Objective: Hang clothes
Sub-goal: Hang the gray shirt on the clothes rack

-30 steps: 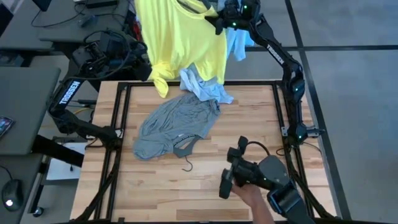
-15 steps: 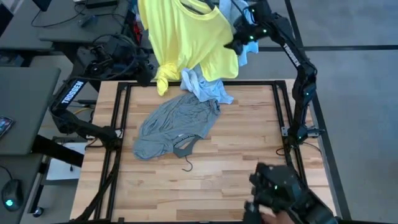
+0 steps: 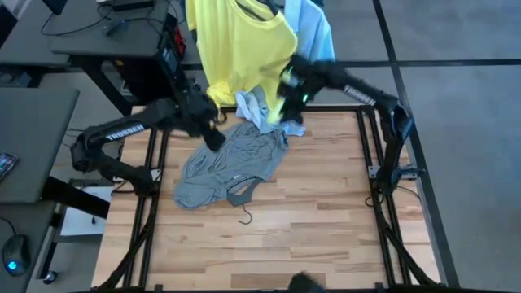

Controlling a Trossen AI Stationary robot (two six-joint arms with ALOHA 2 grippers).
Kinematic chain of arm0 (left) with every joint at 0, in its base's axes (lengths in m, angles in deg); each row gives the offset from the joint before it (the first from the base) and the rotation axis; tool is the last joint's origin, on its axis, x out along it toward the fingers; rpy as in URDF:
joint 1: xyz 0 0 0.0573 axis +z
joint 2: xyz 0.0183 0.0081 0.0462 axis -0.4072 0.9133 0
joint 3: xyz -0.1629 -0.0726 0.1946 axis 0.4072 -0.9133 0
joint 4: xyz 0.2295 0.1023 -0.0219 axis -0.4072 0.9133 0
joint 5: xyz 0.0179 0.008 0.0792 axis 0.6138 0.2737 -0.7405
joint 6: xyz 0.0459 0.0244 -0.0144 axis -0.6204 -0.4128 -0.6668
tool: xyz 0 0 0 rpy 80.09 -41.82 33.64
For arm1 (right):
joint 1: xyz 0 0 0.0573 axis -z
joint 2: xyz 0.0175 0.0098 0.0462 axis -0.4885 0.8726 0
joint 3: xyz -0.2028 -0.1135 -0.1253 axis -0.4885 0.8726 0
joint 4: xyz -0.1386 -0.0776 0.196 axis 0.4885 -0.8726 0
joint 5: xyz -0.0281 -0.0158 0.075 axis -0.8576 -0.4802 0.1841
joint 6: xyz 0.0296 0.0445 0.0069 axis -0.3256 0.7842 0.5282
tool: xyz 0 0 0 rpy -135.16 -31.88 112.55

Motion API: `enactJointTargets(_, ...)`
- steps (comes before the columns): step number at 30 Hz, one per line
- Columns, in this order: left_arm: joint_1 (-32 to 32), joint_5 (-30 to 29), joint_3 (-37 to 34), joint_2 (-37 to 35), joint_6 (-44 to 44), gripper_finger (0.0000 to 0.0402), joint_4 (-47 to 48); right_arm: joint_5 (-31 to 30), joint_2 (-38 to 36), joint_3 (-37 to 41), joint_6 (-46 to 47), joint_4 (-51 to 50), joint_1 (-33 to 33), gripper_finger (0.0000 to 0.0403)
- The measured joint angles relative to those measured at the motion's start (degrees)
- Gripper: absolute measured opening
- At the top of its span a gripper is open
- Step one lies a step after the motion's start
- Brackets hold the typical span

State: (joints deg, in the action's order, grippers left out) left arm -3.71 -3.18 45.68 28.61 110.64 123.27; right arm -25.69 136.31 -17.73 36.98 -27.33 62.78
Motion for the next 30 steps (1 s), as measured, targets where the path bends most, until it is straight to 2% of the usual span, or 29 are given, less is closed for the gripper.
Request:
enactJointTargets(5, -7.97, 1.73, -6.46, 0.00, 11.00, 0.0148, -0.79, -0.11, 0.17, 12.71, 2.64, 10.69, -6.62, 0.0223)
enactJointTargets(11, -12.60, 9.14, -11.63, -0.02, 13.96, 0.0148, -5.21, -0.12, 0.15, 18.05, 5.79, 17.85, -12.76, 0.0223)
enactJointTargets(17, -14.00, 10.24, -19.10, -0.05, 7.34, 0.0148, -18.84, -0.30, 0.07, 22.71, 9.88, 29.43, -17.09, 0.0223)
enactJointTargets(22, -16.11, 10.25, -23.93, -0.05, -7.25, 0.0148, -26.30, -0.49, 0.07, 27.70, 14.76, 39.50, -19.21, 0.0223)
enactJointTargets(26, -18.52, 10.15, -27.39, -0.07, -15.71, 0.0148, -31.33, -1.06, 0.07, 31.36, 7.75, 44.46, -21.16, 0.0223)
enactJointTargets(30, -19.65, 10.00, -29.82, -0.07, -13.67, 0.0148, -35.47, -7.96, 0.07, 34.73, -3.28, 49.67, -24.18, 0.0223)
